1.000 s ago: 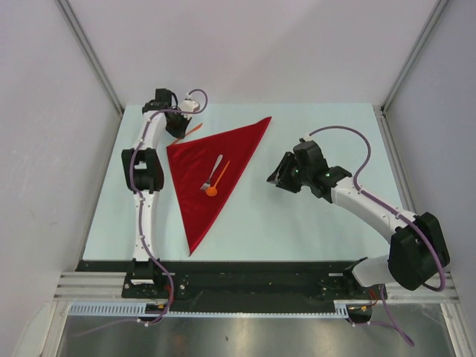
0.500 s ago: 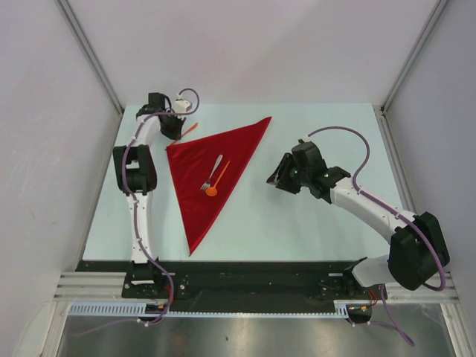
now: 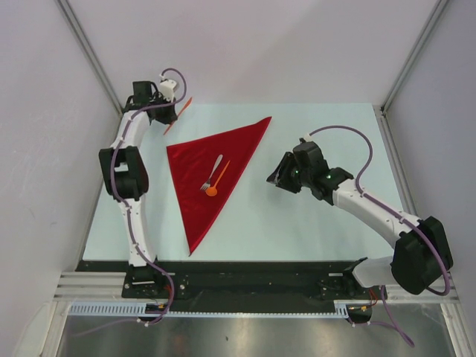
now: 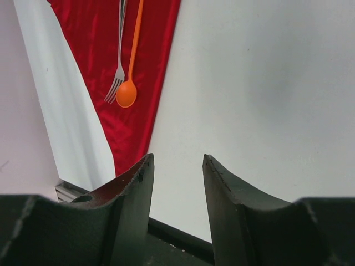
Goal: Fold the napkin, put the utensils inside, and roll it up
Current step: Grab a utensil with the left arm, then place the utensil onto the napkin
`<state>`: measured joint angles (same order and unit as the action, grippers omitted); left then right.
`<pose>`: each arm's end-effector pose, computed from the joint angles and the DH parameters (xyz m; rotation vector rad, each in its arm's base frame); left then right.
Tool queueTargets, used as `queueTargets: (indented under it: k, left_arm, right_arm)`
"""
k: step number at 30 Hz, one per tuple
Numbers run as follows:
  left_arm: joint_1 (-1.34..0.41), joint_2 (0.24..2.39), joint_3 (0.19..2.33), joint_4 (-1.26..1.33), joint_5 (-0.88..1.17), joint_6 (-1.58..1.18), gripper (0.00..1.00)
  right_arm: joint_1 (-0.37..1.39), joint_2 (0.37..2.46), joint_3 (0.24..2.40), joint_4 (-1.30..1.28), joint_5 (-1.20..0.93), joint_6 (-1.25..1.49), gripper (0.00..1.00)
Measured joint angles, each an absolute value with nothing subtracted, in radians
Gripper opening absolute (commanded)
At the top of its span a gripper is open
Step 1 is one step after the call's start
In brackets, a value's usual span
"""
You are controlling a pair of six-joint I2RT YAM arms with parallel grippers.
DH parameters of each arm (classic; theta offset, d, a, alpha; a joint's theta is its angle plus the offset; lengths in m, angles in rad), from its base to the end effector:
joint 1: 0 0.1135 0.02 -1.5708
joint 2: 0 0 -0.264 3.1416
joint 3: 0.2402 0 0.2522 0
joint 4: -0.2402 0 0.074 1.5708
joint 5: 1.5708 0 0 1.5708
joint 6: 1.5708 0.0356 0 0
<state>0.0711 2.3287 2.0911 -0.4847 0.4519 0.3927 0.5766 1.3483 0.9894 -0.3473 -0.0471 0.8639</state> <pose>0.5330 0.0224 0.2358 0.5800 2.1434 -0.2649 0.2468 0.1625 0.2700 0.3189 2.3877 0.7757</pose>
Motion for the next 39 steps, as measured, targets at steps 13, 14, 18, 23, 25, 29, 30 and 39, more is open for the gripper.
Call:
queueTargets:
  k: [13,14,18,23,25,29,30,39]
  left_arm:
    - [-0.062,2.077,1.813,-0.451,0.437,0.123,0.00]
    - [-0.080,2.056,1.781,-0.440,0.437,0.100,0.00]
    - [-0.172,1.930,1.575,-0.371,0.409,-0.009,0.00]
    - [-0.255,1.750,1.279,-0.208,0.356,-0.213,0.00]
    - [-0.268,1.678,1.162,-0.131,0.339,-0.301,0.00]
    - [-0.320,1.581,1.008,-0.028,0.276,-0.439,0.00]
    - [-0.345,1.570,0.994,-0.017,0.256,-0.458,0.00]
    - [-0.468,1.604,1.091,-0.076,0.160,-0.433,0.46]
  right_arm:
    - [0.577,1.357,0.990,-0.331,-0.065,0.852,0.45]
    - [0.577,1.357,0.990,-0.330,-0.067,0.847,0.46]
    - [0.569,1.355,0.990,-0.324,-0.070,0.822,0.46]
    - [0.545,1.354,0.990,-0.309,-0.080,0.780,0.46]
    - [0.540,1.354,0.990,-0.296,-0.080,0.764,0.46]
    - [0.533,1.354,0.990,-0.262,-0.100,0.742,0.46]
    - [0.532,1.354,0.990,-0.256,-0.104,0.739,0.46]
    - [0.493,1.303,0.927,-0.253,-0.105,0.725,0.46]
